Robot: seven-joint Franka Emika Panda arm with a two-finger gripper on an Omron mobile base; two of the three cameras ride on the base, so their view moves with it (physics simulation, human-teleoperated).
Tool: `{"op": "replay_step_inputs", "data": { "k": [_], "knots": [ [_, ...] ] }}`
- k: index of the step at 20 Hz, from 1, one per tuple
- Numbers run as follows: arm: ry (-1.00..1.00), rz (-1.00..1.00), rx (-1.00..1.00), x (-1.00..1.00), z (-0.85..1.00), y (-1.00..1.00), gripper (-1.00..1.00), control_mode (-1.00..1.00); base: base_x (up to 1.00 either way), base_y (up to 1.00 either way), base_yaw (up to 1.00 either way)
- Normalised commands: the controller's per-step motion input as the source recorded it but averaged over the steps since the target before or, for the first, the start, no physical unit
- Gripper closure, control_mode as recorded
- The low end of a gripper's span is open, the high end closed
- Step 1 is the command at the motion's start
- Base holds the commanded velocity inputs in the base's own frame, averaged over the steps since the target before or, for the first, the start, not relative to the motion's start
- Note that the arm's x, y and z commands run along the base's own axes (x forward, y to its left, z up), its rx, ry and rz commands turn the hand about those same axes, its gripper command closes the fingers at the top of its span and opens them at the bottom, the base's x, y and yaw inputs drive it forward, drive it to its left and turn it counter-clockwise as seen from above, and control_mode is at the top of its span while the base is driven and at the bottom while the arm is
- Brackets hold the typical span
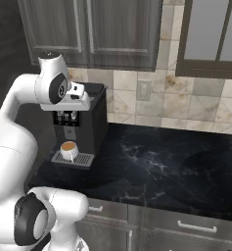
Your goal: Pick up the brewed coffee from the coffee machine and place it next to the breakfast plate on the dining counter.
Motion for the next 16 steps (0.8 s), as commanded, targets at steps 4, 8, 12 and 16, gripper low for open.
{"op": "replay_step_inputs", "data": {
  "k": [4, 8, 12, 16],
  "knots": [
    [-0.05, 0.1, 0.0, -0.03, -0.19, 0.0, -1.0, -1.0, 0.0, 0.0, 0.0],
    [-0.09, 0.23, 0.0, -0.11, -0.52, 0.0, -1.0, -1.0, 0.0, 0.0, 0.0],
    [-0.15, 0.22, 0.01, -0.12, -0.49, 0.0, -1.0, -1.0, 0.0, 0.0, 0.0],
    [-0.2, 0.18, 0.0, -0.19, -0.44, 0.0, -1.0, -1.0, 0.0, 0.0, 0.0]
  ]
}}
